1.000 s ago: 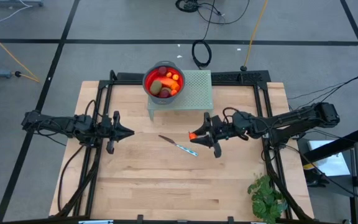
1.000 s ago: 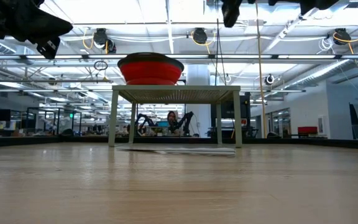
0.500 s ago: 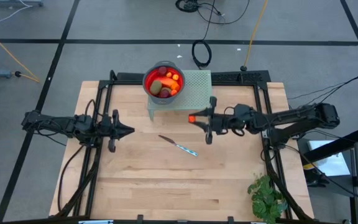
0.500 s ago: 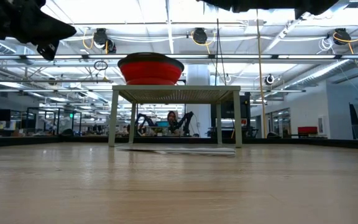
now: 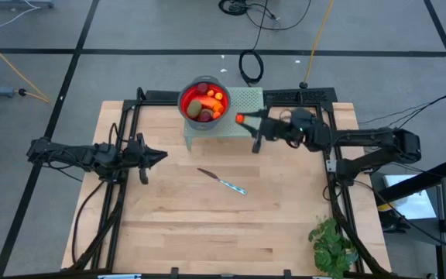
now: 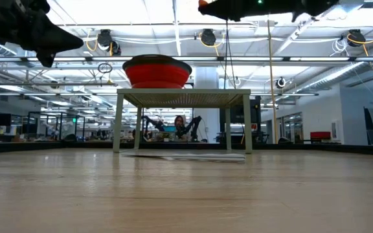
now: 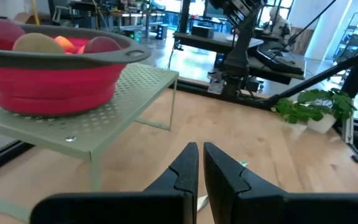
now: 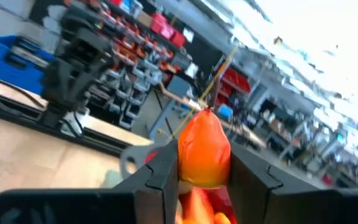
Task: Pick & Place Fruit
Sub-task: Put the peach into the red strainer bowl
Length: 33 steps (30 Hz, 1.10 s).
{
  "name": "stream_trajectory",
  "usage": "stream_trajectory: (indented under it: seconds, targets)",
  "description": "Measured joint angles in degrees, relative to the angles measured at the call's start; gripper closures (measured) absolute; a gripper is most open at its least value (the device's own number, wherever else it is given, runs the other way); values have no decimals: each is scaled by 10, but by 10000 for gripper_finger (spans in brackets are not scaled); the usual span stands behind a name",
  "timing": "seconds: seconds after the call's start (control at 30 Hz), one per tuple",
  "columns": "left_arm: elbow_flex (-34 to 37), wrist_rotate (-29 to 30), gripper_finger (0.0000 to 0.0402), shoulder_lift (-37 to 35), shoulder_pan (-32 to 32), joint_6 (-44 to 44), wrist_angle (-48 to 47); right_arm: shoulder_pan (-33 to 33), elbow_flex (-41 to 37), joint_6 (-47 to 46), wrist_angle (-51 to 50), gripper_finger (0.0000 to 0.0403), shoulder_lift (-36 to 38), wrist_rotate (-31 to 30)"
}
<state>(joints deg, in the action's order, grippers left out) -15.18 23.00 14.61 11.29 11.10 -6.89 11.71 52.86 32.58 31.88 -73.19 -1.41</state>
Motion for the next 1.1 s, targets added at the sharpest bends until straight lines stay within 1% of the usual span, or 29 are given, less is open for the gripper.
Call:
stream_trajectory:
  seconds: [0.13, 0.2, 0.3, 0.47, 0.57, 0.67, 0.77, 0.83, 0.97, 1.1]
  targets:
    - [0, 1, 378, 0, 0, 2, -13, 26, 61, -32, -63, 302, -22, 2]
    - [0, 1, 378, 0, 0, 3, -14, 37, 96, -36, -104, 302, -36, 14]
    - [0, 1, 378, 0, 0, 11, -16, 46, 147, -43, -144, 302, -65, 17]
    - [0, 1, 378, 0, 0, 17, -16, 63, 220, -87, -165, 302, -117, 21]
    - [0, 1, 378, 0, 0, 17, -17, 76, 254, -107, -172, 302, -152, 52]
    - [0, 1, 378, 0, 0, 20, -21, 90, 281, -134, -176, 302, -185, 76]
    - [0, 1, 378, 0, 0, 28, -25, 102, 298, -155, -178, 302, -212, 80]
    - [0, 1, 378, 0, 0, 29, -25, 108, 308, -164, -176, 302, -232, 94]
    - [0, 1, 378, 0, 0, 29, -25, 115, 312, -189, -173, 302, -260, 124]
    - [0, 1, 378, 0, 0, 29, -25, 119, 312, -212, -178, 302, -282, 138]
